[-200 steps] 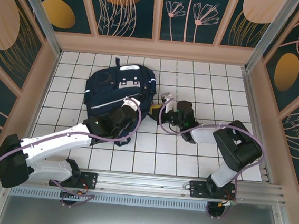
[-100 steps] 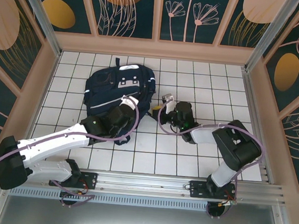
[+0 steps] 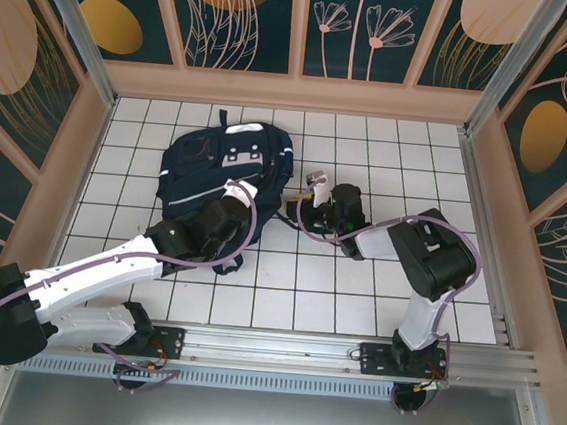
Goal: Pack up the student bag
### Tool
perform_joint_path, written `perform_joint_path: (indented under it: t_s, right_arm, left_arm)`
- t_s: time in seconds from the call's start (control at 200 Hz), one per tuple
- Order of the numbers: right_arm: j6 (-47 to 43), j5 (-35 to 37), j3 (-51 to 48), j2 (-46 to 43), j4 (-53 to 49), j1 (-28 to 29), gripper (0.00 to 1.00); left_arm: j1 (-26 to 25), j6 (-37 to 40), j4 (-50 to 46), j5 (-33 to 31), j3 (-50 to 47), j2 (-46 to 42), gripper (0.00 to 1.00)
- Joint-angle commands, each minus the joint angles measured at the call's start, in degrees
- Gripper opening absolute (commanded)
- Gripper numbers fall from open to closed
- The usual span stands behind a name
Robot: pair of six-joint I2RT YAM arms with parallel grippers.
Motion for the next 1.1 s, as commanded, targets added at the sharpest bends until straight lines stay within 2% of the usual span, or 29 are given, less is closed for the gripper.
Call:
perform_joint_path:
  t_s: [0.0, 0.185, 0.35, 0.576, 0.656, 0.741, 0.861, 1.096]
  right_arm:
    - [0.5, -3.1, 3.4, 2.4, 3.5, 0.2, 0.43]
    - [0.9, -4.8, 6.7, 4.9, 3.3, 0.6, 0.47]
    - [0.9, -6.2, 9.2, 7.2, 3.0, 1.0, 0.55]
    - [2.0, -8.8, 11.3, 9.0, 4.5, 1.4, 0.58]
    - [2.7, -9.8, 11.9, 9.6, 5.2, 1.5, 0.49]
    - [3.1, -9.6, 11.8, 9.5, 5.9, 1.7, 0.26]
    - [3.4, -8.7, 10.4, 8.3, 6.6, 1.7, 0.0]
    - [3.6, -5.4, 3.6, 0.8, 7.7, 1.8, 0.0]
  left_arm:
    - [1.0, -1.0, 3.1, -3.9, 2.3, -1.7, 0.0]
    - [1.0, -1.1, 2.9, -3.8, 2.6, -1.1, 0.0]
    - [1.1, -1.0, 2.9, -3.4, 2.8, -0.7, 0.0]
    - [1.0, -1.3, 3.3, -2.4, 2.6, -0.4, 0.0]
    - [1.0, -1.2, 3.8, -2.3, 2.2, -0.6, 0.0]
    - [1.1, -1.2, 3.8, -2.3, 2.3, -0.4, 0.0]
    - [1.1, -1.2, 3.8, -2.8, 2.3, -0.4, 0.0]
    - [1.4, -2.1, 4.1, -4.1, 1.5, 0.0, 0.0]
